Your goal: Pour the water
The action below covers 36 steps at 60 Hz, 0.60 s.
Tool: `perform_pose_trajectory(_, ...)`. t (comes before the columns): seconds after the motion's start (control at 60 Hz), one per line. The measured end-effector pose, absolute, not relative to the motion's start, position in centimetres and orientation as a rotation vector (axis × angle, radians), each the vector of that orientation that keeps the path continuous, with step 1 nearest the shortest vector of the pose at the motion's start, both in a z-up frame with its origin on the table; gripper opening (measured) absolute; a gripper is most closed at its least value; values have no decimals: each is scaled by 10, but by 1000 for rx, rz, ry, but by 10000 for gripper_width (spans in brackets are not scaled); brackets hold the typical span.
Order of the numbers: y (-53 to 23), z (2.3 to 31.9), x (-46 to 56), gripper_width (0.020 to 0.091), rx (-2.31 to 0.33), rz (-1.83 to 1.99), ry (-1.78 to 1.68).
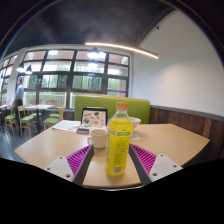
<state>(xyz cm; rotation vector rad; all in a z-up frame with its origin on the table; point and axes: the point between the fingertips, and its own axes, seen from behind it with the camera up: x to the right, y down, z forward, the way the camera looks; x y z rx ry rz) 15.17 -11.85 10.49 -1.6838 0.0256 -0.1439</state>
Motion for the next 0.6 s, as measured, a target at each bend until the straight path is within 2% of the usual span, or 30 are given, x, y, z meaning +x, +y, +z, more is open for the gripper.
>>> perform_pose_trajectory(0.217,-51,92,172,801,-1656,-81,31)
perform_pose_trajectory(0.283,-37,81,176,430,-1663,-48,55)
perform_pose_trajectory(0.317,-29,86,176,432,-1623,-38,87)
perform_pose_trajectory(0.4,-28,83,179,316,-1587,-71,93)
perform_pose_trajectory(0.417,-28,82,179,327,-1586,-72,97)
perform_pose_trajectory(0.433,-28,83,179,275,-1584,-69,98)
perform_pose_trajectory(0.6,-26,92,209,272,-1623,-156,126)
